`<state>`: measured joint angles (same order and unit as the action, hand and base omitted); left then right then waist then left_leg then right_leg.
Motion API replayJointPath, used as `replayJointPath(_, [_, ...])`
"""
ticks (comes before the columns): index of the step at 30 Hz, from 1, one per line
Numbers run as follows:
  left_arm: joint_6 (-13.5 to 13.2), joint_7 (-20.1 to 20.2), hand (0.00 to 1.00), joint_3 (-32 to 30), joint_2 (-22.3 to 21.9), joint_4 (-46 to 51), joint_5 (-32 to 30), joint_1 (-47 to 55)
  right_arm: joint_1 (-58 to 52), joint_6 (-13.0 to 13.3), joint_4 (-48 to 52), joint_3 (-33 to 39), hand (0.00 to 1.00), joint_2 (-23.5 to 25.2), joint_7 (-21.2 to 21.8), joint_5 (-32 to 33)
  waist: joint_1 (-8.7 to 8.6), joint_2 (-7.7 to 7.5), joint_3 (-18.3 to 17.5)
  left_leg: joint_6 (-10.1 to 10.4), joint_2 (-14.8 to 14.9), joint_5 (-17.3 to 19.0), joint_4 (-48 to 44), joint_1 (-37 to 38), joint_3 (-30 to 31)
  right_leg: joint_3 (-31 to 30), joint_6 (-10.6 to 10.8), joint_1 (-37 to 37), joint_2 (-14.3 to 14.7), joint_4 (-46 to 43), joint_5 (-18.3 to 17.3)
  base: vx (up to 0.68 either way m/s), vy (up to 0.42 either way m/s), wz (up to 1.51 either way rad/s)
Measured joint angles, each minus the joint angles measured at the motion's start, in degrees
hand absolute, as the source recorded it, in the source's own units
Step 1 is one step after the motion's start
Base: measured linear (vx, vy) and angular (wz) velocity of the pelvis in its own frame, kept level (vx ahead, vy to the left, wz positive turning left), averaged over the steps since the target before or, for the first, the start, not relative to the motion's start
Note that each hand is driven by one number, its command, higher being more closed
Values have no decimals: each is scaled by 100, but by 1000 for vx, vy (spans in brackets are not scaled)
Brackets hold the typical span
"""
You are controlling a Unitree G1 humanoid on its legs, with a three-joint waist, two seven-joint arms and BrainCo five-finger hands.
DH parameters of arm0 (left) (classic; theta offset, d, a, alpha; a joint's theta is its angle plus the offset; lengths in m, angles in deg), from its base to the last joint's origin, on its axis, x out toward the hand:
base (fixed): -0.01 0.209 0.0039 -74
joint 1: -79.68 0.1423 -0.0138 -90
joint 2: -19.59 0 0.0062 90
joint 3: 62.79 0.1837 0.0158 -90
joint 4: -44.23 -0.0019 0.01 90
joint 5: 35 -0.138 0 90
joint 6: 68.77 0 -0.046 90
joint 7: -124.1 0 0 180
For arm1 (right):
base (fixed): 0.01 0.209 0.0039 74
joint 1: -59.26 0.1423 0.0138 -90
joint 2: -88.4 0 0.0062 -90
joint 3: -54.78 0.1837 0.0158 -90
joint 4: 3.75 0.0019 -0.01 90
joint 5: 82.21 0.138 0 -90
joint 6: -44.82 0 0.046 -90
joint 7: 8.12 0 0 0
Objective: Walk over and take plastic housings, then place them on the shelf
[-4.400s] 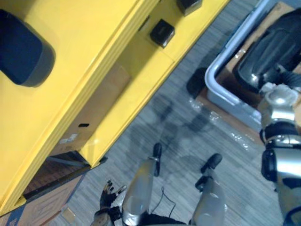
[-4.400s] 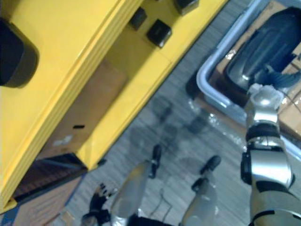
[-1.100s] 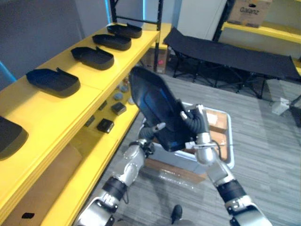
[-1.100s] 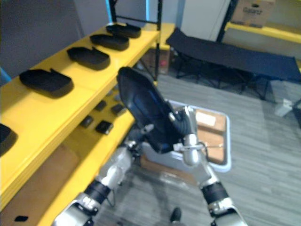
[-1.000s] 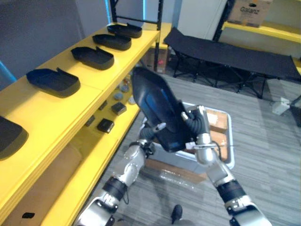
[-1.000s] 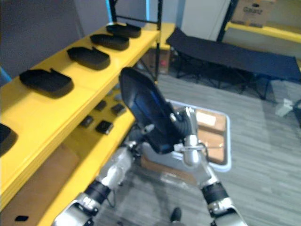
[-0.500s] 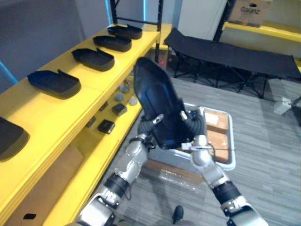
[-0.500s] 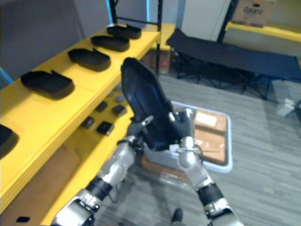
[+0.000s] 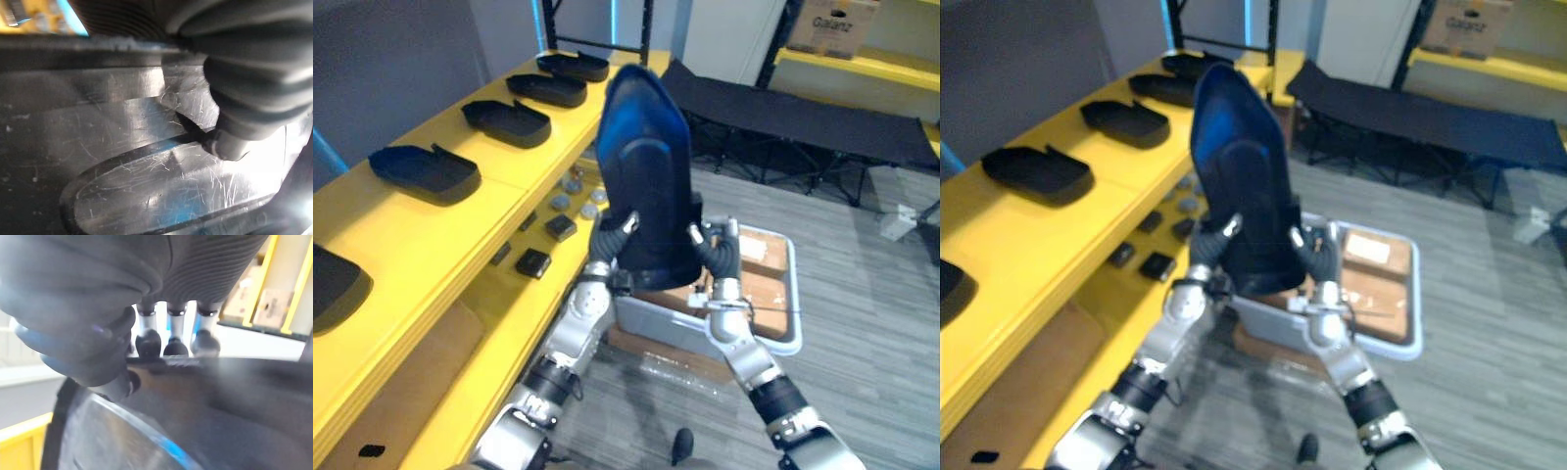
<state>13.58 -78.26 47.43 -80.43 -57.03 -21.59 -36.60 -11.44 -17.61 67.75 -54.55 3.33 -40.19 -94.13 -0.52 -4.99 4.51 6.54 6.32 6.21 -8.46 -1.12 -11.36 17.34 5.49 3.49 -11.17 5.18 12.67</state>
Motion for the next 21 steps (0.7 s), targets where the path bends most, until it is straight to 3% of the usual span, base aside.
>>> replayJointPath(8, [-5,-169,100,-673,344,683,-969,125,-20,364,130,-494,0,-66,762,489,75,-15,-5,3,7,-3,-8,-1,141,163,-4,-90,7,2,-5,2,-4,7])
replayJointPath(13, [-99,-183,100,-1396,324,1064,-1614,461,-78,405,1483,-416,0,47,1578,1253,154,-26,-13,3,9,-2,-9,7,139,172,-26,-92,13,0,-25,0,0,0])
replayJointPath(15, [-115,-222,100,-1529,319,1088,-1923,624,-132,426,1937,-66,0,51,1707,1449,152,-42,-24,4,8,-2,-9,14,132,172,-29,-96,12,0,-36,0,0,0])
replayJointPath(19, [-117,-252,100,-1814,321,1237,-2705,1047,-593,512,2791,1326,0,-19,1980,2152,103,-55,-43,11,24,4,8,31,58,145,-60,-61,27,0,-132,9,-2,-6])
replayJointPath(21, [-143,-297,100,-2090,323,1263,-2813,1157,-874,516,2976,1891,0,-120,2119,2436,75,-40,-47,25,46,12,42,96,-30,92,-67,-58,49,0,-141,29,-4,-18])
